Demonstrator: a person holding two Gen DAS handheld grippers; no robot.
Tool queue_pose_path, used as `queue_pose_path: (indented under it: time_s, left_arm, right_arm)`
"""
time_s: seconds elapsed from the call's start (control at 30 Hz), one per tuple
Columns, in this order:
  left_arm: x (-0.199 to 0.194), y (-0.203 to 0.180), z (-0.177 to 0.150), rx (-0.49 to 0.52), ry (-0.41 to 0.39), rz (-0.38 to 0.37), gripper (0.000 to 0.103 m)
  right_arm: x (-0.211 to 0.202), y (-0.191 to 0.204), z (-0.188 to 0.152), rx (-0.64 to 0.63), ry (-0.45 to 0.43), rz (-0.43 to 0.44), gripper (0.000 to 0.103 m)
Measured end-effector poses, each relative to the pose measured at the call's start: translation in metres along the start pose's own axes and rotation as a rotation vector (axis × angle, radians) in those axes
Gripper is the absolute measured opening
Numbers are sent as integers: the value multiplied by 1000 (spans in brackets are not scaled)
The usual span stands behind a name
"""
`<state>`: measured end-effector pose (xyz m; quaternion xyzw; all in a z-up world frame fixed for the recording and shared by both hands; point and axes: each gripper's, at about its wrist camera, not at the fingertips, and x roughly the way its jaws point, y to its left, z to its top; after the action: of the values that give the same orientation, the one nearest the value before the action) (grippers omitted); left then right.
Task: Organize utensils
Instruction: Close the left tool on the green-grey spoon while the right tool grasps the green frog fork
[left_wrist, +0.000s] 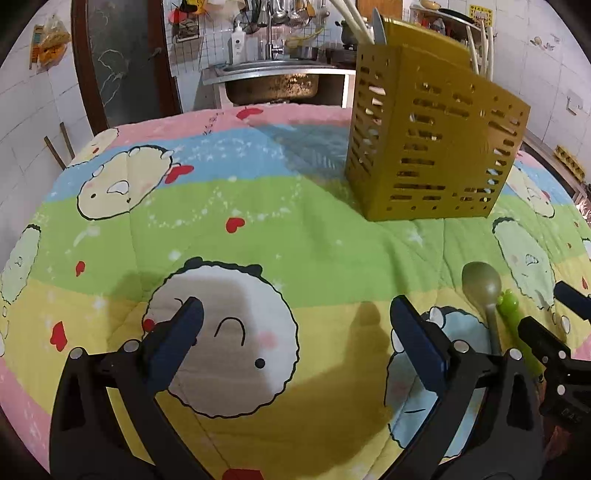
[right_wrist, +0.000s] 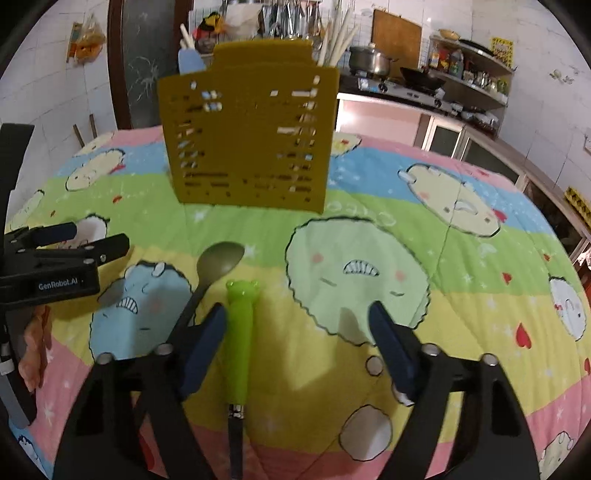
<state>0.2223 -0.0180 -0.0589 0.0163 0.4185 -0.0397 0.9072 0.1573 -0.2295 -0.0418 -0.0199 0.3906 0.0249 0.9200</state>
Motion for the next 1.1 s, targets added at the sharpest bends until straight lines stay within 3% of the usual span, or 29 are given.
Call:
queue_pose_path:
  time_s: [0.1,0.17,0.23,0.33,0.37,0.5,0.9,1.03,1.1]
  left_arm:
    - [2,-2,-1,11,10,11,98]
    - [2,-3,-1,17,7,16,98]
    - [2,-4,-2,20,6,22,98]
    - [1,-6,-2,29,5,30,98]
    - [0,-8,-3,32,2,36,98]
    - [-5,-16,-2,29,-4,23,98]
    - [-9,-84,2,89,19,-39,98]
    - [-4,-100,4,89,36,-73,97]
    - [0,-105,6,93,48,-89,87]
  right_arm:
    - [4,2,0,4,23,23,71]
    - [9,6,-1,-9,53,35,57]
    - [12,10,-1,-23,60,28,51]
    - [9,11,-1,-24,55,46,19]
    - [9,11,0,-23,54,46,17]
    - [7,3,1,-1,54,64,17]
    - [7,-76,2,184,52,-32,16]
    - [7,-84,-1,209,55,-11,17]
    - [8,-85,-1,211,53,-9,17]
